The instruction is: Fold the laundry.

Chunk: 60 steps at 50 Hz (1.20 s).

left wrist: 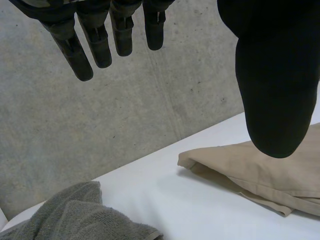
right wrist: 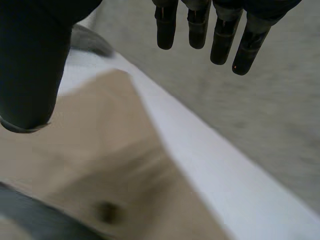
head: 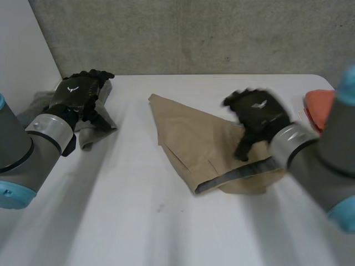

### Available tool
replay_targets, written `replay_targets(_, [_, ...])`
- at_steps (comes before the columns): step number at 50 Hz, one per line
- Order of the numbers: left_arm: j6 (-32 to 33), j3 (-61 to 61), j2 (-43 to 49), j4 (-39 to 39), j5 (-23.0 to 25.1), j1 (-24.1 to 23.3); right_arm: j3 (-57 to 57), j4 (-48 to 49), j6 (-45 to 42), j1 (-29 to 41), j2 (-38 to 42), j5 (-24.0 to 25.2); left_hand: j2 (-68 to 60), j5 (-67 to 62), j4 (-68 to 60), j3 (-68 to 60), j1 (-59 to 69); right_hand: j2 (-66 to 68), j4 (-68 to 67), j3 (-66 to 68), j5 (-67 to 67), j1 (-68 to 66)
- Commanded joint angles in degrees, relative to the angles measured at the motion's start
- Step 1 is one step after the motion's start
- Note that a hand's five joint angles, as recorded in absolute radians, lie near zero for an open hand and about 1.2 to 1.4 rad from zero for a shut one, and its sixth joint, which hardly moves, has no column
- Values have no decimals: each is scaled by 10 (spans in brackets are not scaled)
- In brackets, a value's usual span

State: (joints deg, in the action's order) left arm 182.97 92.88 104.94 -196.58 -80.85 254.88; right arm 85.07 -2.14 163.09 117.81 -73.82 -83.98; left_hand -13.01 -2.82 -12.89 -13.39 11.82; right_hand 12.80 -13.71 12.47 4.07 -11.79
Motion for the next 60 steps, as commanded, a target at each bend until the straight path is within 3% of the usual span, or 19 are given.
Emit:
replay_targets(1, [0, 4, 0, 0, 0, -1, -20, 0, 42, 89, 115, -5, 8, 6, 7, 12, 4, -28, 37, -25, -41, 18])
replay_targets(13, [0, 5, 0, -2, 1, 0, -54, 57, 36, 121, 215, -90, 8, 6, 7, 12, 4, 35, -26, 38, 22, -45])
replay_targets(16, [0, 6, 0, -3, 1, 0, -61, 77, 36, 121, 223, -95, 8, 6, 7, 12, 4, 181, -172, 184, 168, -191])
replay_targets(19, [0, 6, 0, -4, 1, 0, -61, 94, 36, 121, 223, -94, 8, 6, 7, 12, 4, 611, -602, 614, 598, -621])
replay_targets(20, [0, 6, 0, -4, 1, 0, -61, 101, 36, 120, 222, -94, 8, 6, 7, 12, 4, 671, -662, 675, 659, -681])
replay_targets(25, [0, 6, 0, -4, 1, -1, -62, 129, 31, 116, 198, -82, 11, 9, 10, 15, 1, 672, -663, 675, 659, -682])
replay_targets(30, [5, -1, 3, -7, 3, -1, -58, 105, 14, 115, 119, -43, 13, 11, 12, 17, -1, 672, -663, 675, 659, -682])
replay_targets(37, [9, -34, 60, -40, 10, -1, -75, -9, -19, 75, 3, 31, 15, 13, 13, 18, -3, 672, -663, 675, 659, -682])
replay_targets(43, [17, -68, 126, -43, 46, -1, -83, -81, -15, 44, -62, 80, 16, 14, 15, 20, -4, 672, -663, 675, 659, -682])
replay_targets(48, [26, -110, 194, -42, 74, -11, -74, -91, -14, 40, -96, 88, 13, 11, 12, 17, -1, 672, -663, 675, 659, -682])
replay_targets(60, [27, -181, 282, -37, 76, -31, -48, -90, 8, 36, -131, 86, -2, -4, -4, 1, 14, 672, -663, 675, 659, -682])
